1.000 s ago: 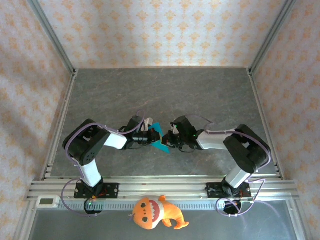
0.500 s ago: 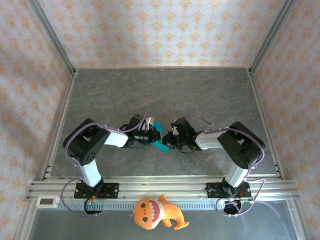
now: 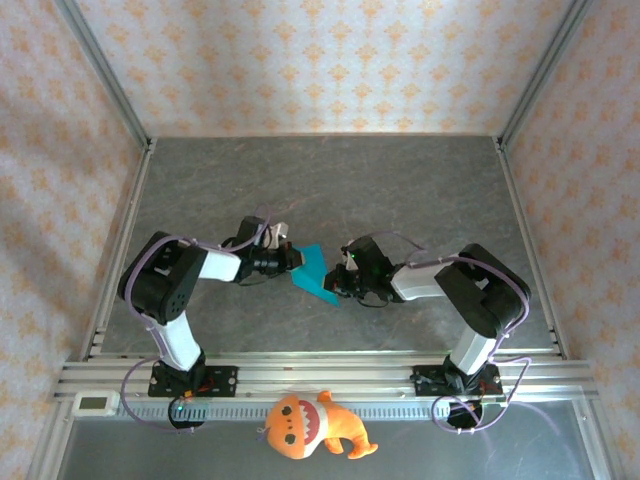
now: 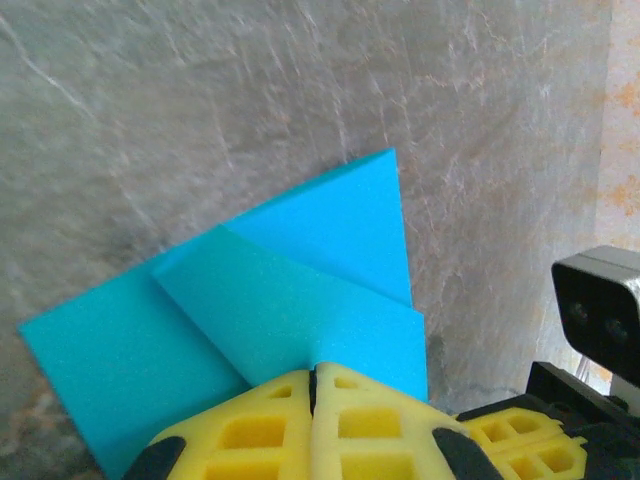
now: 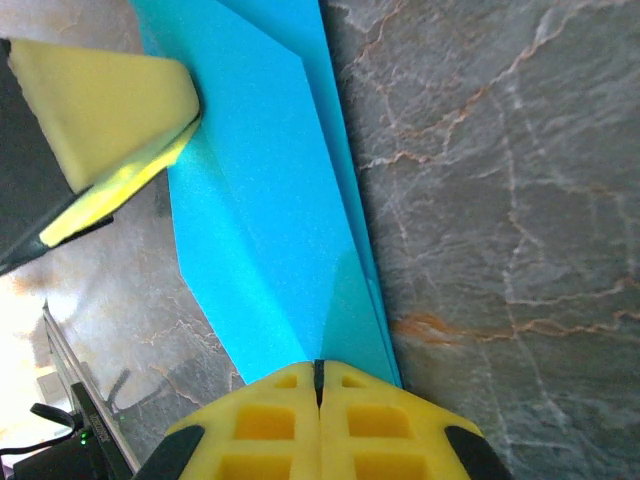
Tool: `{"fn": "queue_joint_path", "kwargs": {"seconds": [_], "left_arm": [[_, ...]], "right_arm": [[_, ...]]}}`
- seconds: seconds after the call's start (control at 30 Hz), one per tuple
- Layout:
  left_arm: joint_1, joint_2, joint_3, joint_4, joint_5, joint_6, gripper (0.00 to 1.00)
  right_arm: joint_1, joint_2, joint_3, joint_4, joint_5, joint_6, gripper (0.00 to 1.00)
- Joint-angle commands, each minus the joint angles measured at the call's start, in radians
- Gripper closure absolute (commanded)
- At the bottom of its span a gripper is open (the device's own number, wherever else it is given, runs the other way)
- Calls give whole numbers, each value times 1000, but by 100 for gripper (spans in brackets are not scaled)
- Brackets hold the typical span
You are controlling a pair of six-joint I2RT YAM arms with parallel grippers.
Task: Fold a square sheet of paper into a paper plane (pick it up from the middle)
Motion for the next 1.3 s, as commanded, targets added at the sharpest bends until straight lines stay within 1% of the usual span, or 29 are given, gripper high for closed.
{"fn": "queue_joint_path", "kwargs": {"seconds": [0.0,0.2,0.3,0.37,0.47,0.6,0.67,0.8,1.0,1.13,1.27], "left_arm": [[34,18,18,-48,-74,34,98],[19,-124,-38,3,-33,-18,96],[-10,-168,-45,2,-9,-6,96],[-32,-161,-36,-4,6,15,96],[-55,-102,4,-32,17,44,96],[-56,-15,46,-45,-10,63,97],[-49,18,70,-70,-40,78,98],[-3,45,87,-108,-91,78,99],[72,98,120,-136,-104,96,99],[101,130,173,-198,-132,114,100],[128,163,180,-192,-117,108,100]], "right_arm": [[2,44,-63,-199,78,-30,100],[2,55,-52,-202,84,-25,100],[2,60,-47,-205,86,-24,100],[2,60,-47,-207,89,-24,100],[1,62,-46,-205,89,-23,100],[1,69,-42,-212,88,-25,100],[1,69,-43,-214,92,-27,100],[2,66,-52,-216,97,-27,100],[2,77,-60,-204,92,-29,100],[2,74,-69,-199,94,-27,100],[1,72,-73,-198,94,-29,100]]}}
